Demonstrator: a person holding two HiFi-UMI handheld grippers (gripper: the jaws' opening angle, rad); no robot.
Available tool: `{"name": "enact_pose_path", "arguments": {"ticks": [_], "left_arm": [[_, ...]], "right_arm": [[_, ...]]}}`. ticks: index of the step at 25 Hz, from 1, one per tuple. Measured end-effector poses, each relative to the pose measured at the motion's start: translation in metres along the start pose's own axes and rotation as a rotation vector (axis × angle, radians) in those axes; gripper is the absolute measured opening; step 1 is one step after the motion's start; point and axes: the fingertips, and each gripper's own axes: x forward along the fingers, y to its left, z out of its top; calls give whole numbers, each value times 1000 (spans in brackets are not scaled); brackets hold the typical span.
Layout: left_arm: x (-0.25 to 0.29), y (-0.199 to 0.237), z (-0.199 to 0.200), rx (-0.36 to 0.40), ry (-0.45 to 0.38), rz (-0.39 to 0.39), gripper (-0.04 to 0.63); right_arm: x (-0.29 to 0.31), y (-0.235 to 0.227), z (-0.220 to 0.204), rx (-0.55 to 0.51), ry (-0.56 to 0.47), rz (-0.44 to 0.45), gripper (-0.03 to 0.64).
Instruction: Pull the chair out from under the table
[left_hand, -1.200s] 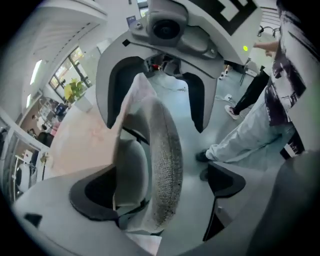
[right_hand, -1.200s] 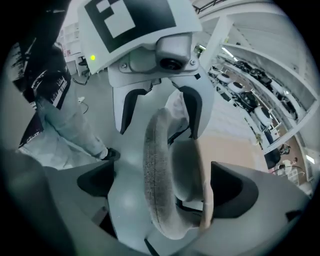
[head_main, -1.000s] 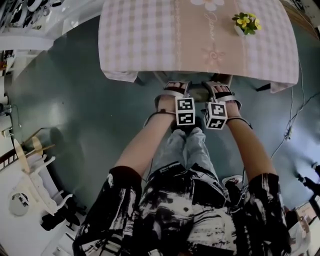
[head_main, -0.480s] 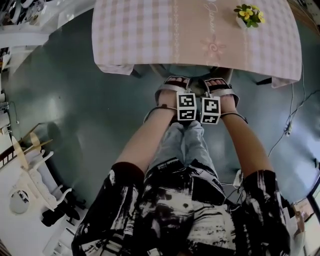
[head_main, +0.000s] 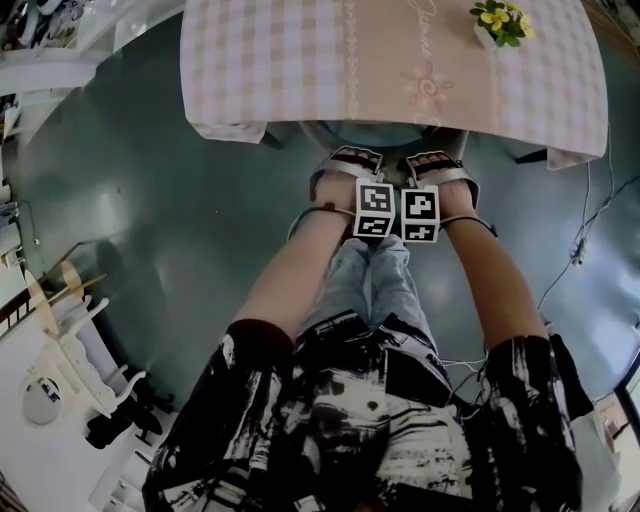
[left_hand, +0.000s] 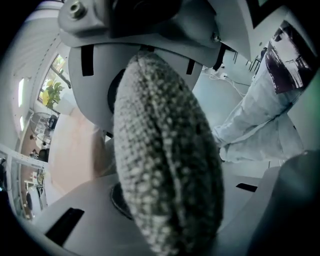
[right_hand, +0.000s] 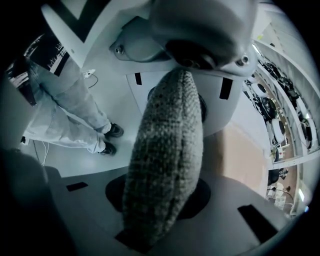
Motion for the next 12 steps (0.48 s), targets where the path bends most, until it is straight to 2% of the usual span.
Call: {"name": "enact_pose_path", "arguments": {"ticks": [12], "left_arm": [[-1, -10, 2, 0, 2, 3, 98]], "right_arm": [[-2, 11, 4, 19, -2, 10, 77]]}}
